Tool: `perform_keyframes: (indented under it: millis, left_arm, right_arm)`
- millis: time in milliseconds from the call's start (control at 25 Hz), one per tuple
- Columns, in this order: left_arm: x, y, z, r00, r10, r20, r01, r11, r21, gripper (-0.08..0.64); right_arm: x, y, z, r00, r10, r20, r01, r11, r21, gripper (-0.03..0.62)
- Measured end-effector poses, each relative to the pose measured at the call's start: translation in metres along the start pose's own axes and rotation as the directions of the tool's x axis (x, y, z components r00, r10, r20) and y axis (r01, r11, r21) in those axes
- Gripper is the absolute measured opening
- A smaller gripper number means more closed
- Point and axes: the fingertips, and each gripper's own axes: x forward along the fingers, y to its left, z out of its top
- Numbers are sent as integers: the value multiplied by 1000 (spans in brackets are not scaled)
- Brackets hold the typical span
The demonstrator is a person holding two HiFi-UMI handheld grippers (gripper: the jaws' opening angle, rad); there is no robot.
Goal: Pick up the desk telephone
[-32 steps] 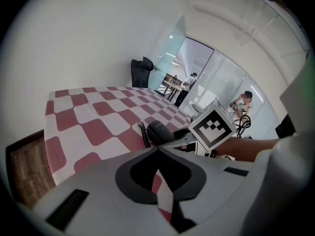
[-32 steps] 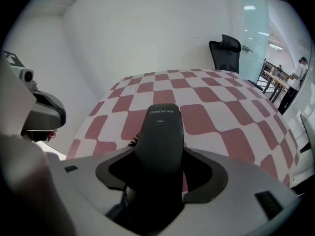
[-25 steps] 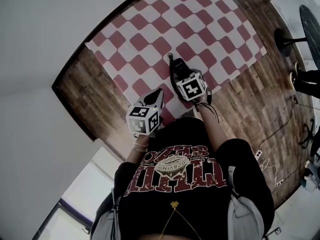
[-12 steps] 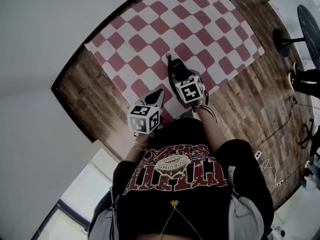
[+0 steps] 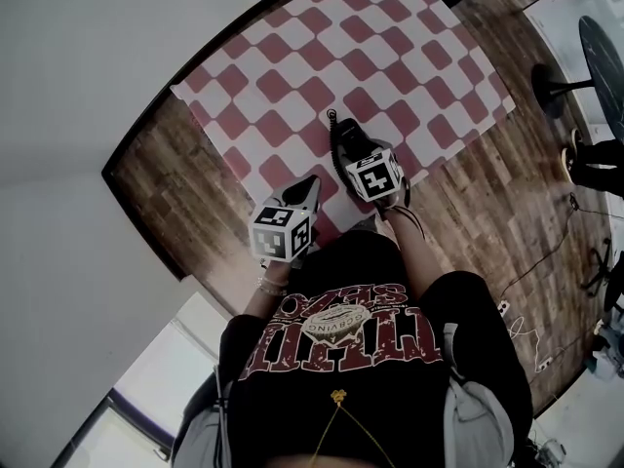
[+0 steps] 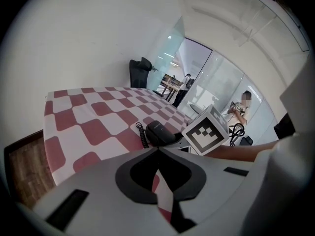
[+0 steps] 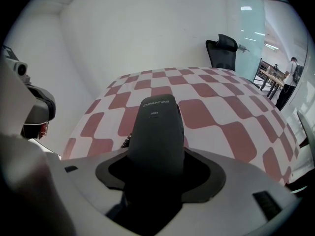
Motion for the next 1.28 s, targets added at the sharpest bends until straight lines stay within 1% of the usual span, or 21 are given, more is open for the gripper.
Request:
perform_keyframes:
  millis: [200,360,640,1280]
  left_arm:
    - [-2,1,-1,1000,5,3,-5,1000,-3,8]
    - [-1,-2,-2,1000,-1,2,1,1000,0,8]
    - [1,-9,-4,1000,-11,-4,11,1000,10,7]
    - [2,-6,-1,1000,7,21,-7,1000,-3,8]
  right_arm:
    - [-6,2,-3,1000,17,-6,-17,1000,17,281]
    - [-10,3,-8,1000,23,3,-23,1000,12,281]
    - [-33,6,-7,999,45,2,-45,998,34,281]
    - [-87,22,15,996,77,42,-77,997,-18,281]
